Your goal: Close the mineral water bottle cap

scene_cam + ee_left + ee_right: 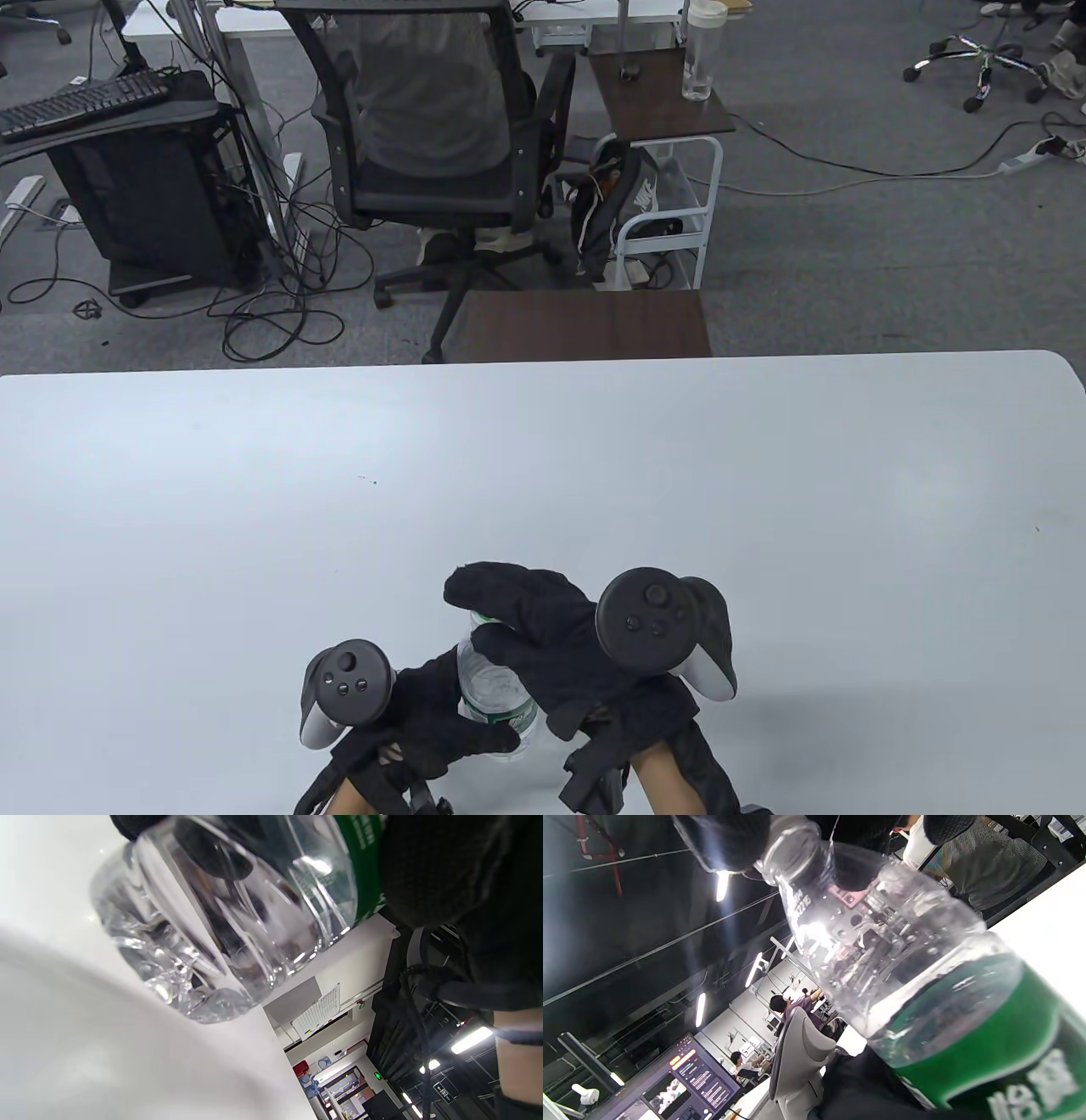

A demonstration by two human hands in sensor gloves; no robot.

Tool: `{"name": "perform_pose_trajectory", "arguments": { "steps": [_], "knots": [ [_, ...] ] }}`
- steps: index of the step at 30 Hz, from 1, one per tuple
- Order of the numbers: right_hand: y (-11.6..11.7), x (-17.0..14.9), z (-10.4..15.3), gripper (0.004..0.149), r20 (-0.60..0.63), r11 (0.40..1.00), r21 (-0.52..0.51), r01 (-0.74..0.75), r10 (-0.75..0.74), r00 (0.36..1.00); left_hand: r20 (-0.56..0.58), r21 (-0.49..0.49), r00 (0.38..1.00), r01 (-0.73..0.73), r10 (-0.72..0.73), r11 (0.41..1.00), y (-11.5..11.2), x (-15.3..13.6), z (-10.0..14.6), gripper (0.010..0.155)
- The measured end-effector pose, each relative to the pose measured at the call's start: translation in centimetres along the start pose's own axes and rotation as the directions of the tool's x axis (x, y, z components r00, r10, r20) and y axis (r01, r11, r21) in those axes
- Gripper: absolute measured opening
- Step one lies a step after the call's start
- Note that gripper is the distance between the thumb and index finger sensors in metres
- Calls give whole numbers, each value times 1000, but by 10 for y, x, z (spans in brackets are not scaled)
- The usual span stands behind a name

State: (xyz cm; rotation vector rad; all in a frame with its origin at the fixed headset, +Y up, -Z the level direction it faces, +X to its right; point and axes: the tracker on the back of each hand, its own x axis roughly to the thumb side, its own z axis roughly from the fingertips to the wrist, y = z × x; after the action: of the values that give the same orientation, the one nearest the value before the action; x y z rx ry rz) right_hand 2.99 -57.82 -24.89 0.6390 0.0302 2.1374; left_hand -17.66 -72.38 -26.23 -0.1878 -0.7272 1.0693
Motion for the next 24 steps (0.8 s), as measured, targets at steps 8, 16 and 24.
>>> {"name": "perform_pose_trajectory", "arguments": {
  "steps": [8, 16, 24],
  "knots": [
    [12, 11, 15, 50, -95, 899, -370, -235, 215, 972, -115, 223, 987, 137, -113, 965, -15, 13, 0, 90],
    [13, -1, 13, 51, -12, 942, -284, -180, 184, 983, -39, 133, 986, 165, -161, 977, 0, 3, 2, 91],
    [9, 9, 15, 49, 66, 985, -154, -82, 93, 994, 23, 14, 999, 28, -28, 1000, -9, 12, -1, 91]
  ]
}}
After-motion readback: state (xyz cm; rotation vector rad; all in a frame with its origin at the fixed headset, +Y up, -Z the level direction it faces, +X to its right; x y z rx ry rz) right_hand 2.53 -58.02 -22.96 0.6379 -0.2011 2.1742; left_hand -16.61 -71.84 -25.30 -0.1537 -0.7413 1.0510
